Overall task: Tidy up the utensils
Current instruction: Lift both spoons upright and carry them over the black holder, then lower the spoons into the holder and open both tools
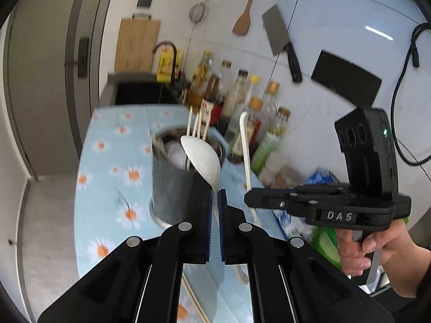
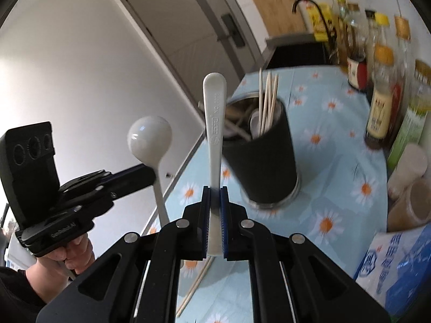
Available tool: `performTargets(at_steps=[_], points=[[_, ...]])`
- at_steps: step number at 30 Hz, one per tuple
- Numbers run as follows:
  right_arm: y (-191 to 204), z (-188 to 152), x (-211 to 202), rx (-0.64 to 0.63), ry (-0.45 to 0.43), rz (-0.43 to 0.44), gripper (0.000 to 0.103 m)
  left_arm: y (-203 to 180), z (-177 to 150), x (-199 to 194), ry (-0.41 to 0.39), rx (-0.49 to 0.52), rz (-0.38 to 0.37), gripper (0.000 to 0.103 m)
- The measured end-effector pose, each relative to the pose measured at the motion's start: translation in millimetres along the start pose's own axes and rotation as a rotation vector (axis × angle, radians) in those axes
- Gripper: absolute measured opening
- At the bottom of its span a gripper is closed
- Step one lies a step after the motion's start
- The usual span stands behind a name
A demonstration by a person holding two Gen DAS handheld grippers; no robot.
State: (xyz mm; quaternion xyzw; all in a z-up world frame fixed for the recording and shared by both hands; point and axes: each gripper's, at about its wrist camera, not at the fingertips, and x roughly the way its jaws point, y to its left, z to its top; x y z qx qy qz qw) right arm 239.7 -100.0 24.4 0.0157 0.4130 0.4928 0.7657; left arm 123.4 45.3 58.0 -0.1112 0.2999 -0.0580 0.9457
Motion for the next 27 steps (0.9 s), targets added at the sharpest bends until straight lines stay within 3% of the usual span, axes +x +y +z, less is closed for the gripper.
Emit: performTargets(at_steps=[10, 21, 27], points=[[-2.8, 45.0, -17.4, -0.014, -0.162, -0.02, 0.008, -0.2, 44.0, 1.1, -0.125, 0.08, 0.068, 0.004], [-2.7, 82.0, -18.5, -0.011, -0.26, 0.003, 0.008, 8.5, 80.2, 10.8, -0.21, 0.11, 0.115, 0.004], [-13.5, 96.5, -7.1, 0.008, -0.29, -0.029, 0.008, 16.6, 93.9, 20.2, -0.259, 0.087, 0.137, 0.004]])
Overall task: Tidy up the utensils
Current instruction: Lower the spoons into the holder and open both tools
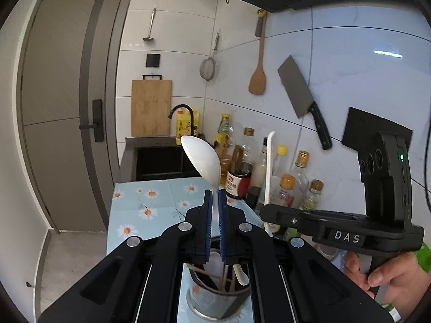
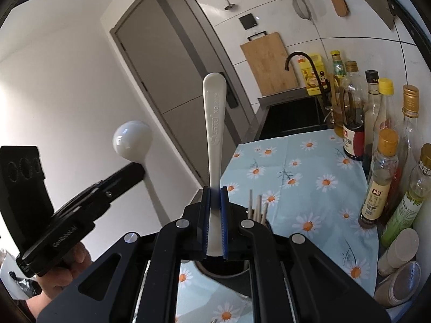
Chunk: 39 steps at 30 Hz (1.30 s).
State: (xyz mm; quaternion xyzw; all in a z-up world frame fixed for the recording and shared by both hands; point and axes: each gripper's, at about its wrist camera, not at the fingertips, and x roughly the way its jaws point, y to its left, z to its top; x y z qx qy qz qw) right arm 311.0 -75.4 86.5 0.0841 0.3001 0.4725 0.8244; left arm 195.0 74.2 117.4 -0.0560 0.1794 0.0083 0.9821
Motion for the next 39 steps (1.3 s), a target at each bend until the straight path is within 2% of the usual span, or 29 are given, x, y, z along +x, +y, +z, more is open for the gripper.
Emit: performTargets(at_steps=[7, 11, 14, 16, 17, 18, 22, 23, 39], points=[[-14.4, -7.8, 23.9, 0.026, 0.034, -0.006, 0.008, 5.4, -8.8, 24.1, 0.04, -0.008, 0.013, 0.004], [-23.7, -12.5, 32.8, 0.045, 0.058, -0.014, 0.009, 11.6, -19.1, 40.5, 0.108, -0.047, 0.038, 0.005], [-26.3, -16.2, 37.4, 0.049, 0.083, -0.012, 0.01, 14.3, -27.2, 47.5, 0.148, -0.082, 0.013, 0.007], [-26.0, -18.2, 38.3, 0.047, 0.094, -0.013, 0.014, 13.9, -32.7, 51.5, 0.174, -0.09, 0.015, 0.007], [-26.5, -19.1, 38.5, 0.052, 0.099, -0.014, 0.02, 13.8, -35.4, 52.2, 0.181, -0.093, 0.01, 0.011], [-27.0, -20.1, 38.0, 0.056, 0.1, -0.015, 0.02, 13.6, -37.1, 52.3, 0.186, -0.094, 0.012, 0.013], [-28.8, -22.6, 34.5, 0.073, 0.104, -0.032, 0.022, 15.1, -36.7, 49.0, 0.201, -0.111, 0.0, 0.032], [-28.7, -22.8, 32.8, 0.077, 0.102, -0.031, 0.022, 14.7, -35.7, 48.4, 0.202, -0.11, 0.0, 0.033], [0.9, -23.2, -8.5, 0.04, 0.063, -0.022, 0.022, 8.3, -34.7, 15.2, 0.188, -0.113, -0.008, 0.033]])
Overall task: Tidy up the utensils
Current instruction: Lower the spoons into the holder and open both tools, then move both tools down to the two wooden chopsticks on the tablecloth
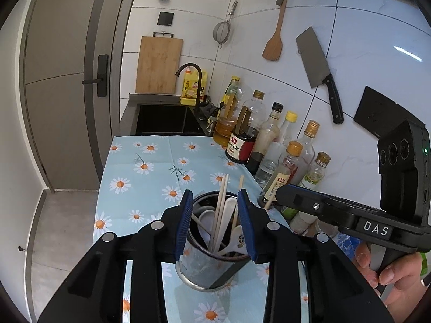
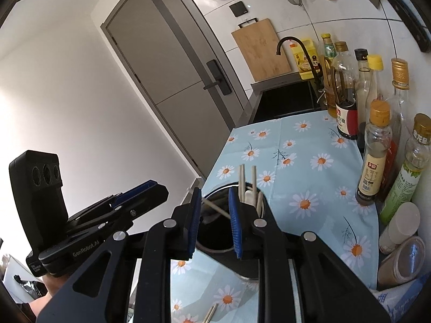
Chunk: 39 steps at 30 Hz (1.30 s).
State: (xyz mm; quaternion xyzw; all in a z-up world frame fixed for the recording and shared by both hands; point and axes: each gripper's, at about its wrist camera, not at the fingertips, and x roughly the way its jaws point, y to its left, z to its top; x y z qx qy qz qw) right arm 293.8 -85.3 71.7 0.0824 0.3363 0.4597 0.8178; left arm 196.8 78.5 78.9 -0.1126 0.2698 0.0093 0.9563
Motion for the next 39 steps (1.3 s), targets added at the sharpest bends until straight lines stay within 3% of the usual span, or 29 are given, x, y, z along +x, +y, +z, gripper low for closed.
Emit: performTargets(at_steps=[6, 16, 18, 19, 28, 39], points=[[14.2, -12.6, -15.1, -0.012, 0.003, -0.007, 0.023, -3.3, -10.1, -21.5, -0.001, 0.017, -0.009, 0.033], [36.8, -38.6, -32.9, -0.011, 0.043, -0.025, 0.026, 14.5, -34.9, -57.7, 0.005, -0.049, -0.047, 0.034], [39.9, -45.9, -31.4, -0.011, 0.071, -0.032, 0.039, 22.1, -41.9, -64.1, 0.011, -0.069, -0.049, 0.034], [41.1, -51.6, -29.7, -0.006, 0.094, -0.038, 0.04, 26.5, -45.8, -66.6, 0.018, -0.081, -0.049, 0.034], [45.9, -96.6, -2.6, -0.015, 0.278, -0.069, 0.04, 54.7, -91.6, -72.4, 0.123, -0.151, -0.038, 0.034], [43.1, -137.8, 32.6, 0.081, 0.48, -0.093, 0.04, 67.6, -158.5, -61.3, 0.312, -0.204, -0.076, 0.034]])
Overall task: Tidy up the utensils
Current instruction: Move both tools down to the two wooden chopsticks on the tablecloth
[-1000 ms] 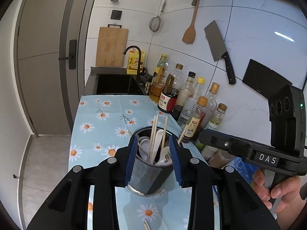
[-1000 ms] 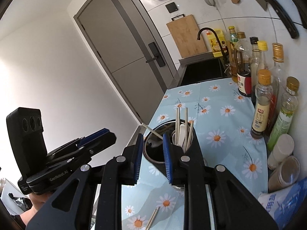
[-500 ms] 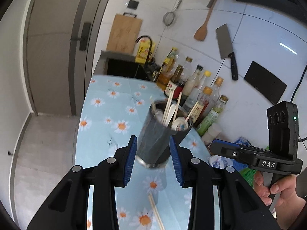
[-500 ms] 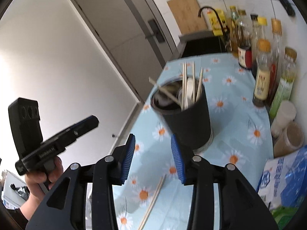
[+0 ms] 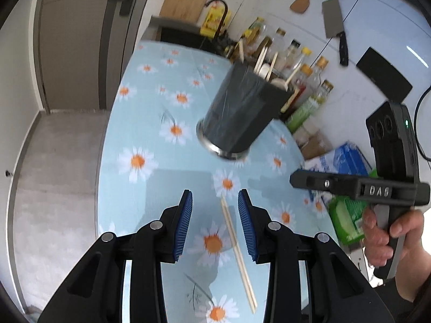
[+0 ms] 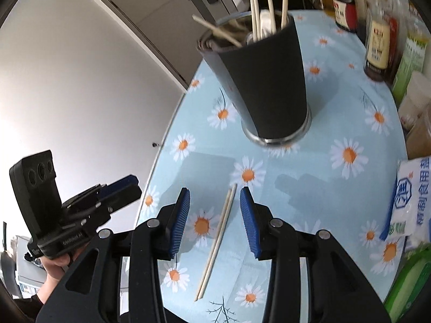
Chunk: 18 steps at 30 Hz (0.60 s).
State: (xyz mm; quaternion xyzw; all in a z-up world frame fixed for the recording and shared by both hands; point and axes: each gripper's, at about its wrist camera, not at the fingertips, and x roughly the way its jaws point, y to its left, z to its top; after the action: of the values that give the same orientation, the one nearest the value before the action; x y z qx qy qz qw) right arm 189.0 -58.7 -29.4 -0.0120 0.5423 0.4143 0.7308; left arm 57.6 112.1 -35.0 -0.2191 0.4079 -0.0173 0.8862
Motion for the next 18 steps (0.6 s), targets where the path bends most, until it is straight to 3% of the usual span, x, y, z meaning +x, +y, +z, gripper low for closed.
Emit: performTargets(at_steps=[12, 18], points=[[-4.7, -4.2, 54.2, 0.139, 0.235, -0.019, 0.04, 9.2, -38.9, 25.0, 0.149, 0.006, -0.053, 0.034], [-9.4, -9.0, 86.3, 0.206, 0.344, -0.08, 0.039, 16.0, -52.9, 34.7, 0.215, 0.007, -0.069, 0.034]])
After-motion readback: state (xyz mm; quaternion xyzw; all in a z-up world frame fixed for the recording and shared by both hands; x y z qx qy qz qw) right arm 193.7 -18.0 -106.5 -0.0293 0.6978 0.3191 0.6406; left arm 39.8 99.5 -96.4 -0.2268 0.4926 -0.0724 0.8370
